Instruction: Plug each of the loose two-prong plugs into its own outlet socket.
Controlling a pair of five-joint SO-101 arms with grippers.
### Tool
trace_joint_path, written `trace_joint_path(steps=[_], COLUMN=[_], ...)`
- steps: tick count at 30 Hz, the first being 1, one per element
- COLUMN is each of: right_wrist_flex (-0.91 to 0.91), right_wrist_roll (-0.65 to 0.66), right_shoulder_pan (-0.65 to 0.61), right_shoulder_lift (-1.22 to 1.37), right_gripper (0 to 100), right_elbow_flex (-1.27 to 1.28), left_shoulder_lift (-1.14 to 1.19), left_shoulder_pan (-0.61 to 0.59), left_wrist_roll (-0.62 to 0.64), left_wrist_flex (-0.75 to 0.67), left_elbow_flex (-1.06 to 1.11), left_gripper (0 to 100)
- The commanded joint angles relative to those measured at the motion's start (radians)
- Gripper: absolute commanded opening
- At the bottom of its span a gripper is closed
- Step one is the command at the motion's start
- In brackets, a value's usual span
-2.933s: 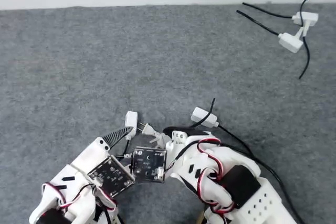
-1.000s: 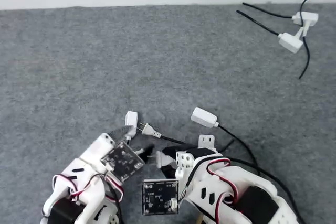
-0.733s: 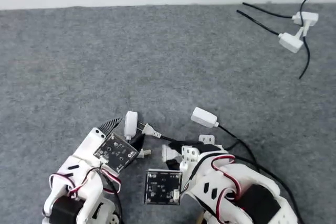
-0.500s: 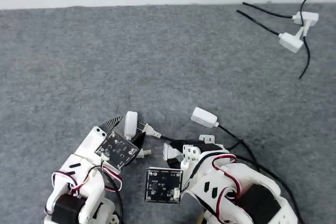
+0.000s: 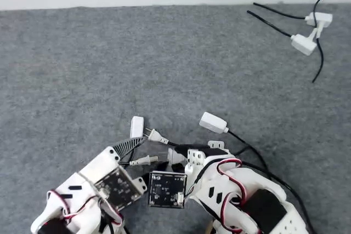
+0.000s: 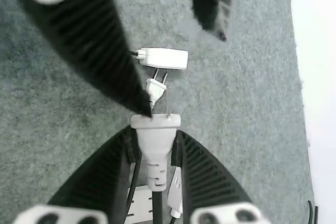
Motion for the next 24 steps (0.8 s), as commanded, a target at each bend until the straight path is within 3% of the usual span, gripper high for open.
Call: trace_joint_path(steps=[1,8,16,24], right_wrist_flex=[-0.024,0.005,0.015,0.051], right_wrist_roll=[-0.009,-0.014,-0.009,-0.011], right_shoulder_pan=[0.015,0.007,0.005,-0.048], right_shoulder_lift=[-0.007,-0.016,-0.018,-0.019], right_gripper=[0.9,0.9,0.9,0.9], right_elbow_flex=[-0.005,-0.006,-0.006,-0.011], left_shoulder_lift=[-0.006,-0.006,-0.006,-0.006], left_shoulder_pan=[0.041,0.026,-0.18,-0.186], left_wrist_roll=[-0.018,-0.021,-0.02,-0.02], left_wrist_flex=[0.031,-0.012,-0.203,-0.209], left_elbow_flex=[-0.071,0.019,0.202,0.229], left_gripper=[24,24,24,24])
